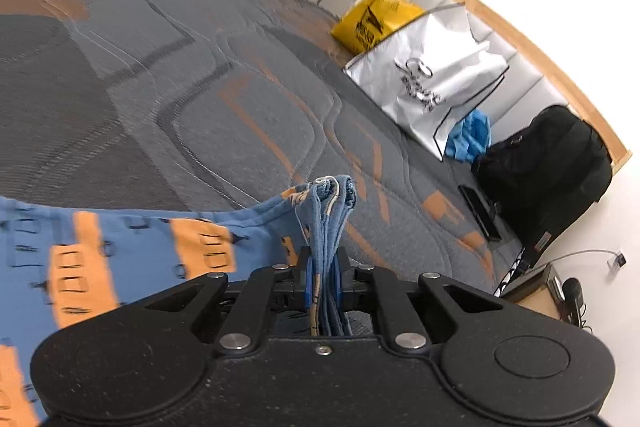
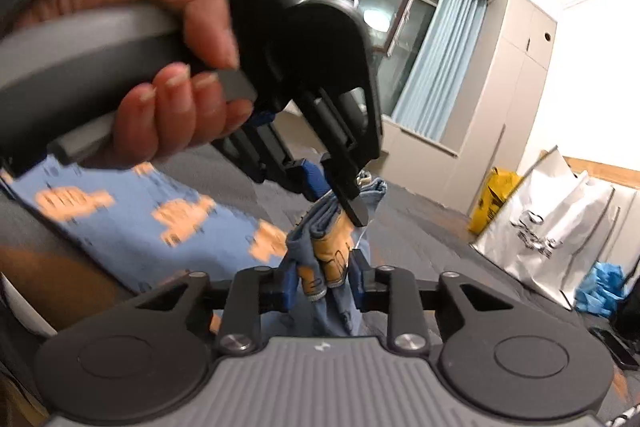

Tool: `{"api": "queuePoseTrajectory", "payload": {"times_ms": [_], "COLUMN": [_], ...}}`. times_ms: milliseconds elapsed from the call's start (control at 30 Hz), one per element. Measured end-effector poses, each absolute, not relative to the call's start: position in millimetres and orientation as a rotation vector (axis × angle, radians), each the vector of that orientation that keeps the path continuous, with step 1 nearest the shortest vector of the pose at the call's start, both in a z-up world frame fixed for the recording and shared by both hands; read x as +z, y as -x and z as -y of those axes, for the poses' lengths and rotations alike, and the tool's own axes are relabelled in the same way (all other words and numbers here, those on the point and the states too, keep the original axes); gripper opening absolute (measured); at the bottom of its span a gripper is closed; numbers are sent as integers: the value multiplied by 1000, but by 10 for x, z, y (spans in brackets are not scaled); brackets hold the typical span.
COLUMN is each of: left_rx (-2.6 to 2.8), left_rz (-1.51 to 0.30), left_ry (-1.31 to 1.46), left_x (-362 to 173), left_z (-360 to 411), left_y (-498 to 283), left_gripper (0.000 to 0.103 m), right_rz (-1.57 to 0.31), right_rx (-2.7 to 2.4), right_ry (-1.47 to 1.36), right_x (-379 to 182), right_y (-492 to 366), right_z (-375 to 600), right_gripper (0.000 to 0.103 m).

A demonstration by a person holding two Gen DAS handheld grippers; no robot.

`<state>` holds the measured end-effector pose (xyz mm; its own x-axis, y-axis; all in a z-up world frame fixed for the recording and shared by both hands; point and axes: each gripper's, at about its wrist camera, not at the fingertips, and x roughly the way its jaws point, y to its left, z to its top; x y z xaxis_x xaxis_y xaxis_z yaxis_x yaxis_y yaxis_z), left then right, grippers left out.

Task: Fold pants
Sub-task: 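Grasp the folded pant edge with the left gripper while the right gripper grasps beside it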

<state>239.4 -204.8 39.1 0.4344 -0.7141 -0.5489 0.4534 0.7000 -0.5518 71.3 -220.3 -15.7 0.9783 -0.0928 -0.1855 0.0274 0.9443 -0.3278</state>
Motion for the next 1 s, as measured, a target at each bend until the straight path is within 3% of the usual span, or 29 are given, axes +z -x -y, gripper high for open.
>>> {"api": "queuePoseTrajectory", "payload": {"times_ms": [267,500,733,1000], "left_rx": [-662,-569,-538,-562], "left_rz": [-808,-821,-851,-843], "left_ry": [413,500,533,560], "left_x": [384,59,-273,-359], "left_z": [1221,560,348,320], "left_y": [-2262,-2205,-2268,-2298], "left_gripper": [10,10,11,11], "right_rz": [-165,-235,-346,-350], "right_rx": [113,243,301,297], "right_ry": [277,256,194,191], "right_x": [-29,-97,-252,-271], "right_y": [-681,-753,-907,-917], "right_z": [1820,1394,1222,1229], "right_gripper": [18,17,16,16]}}
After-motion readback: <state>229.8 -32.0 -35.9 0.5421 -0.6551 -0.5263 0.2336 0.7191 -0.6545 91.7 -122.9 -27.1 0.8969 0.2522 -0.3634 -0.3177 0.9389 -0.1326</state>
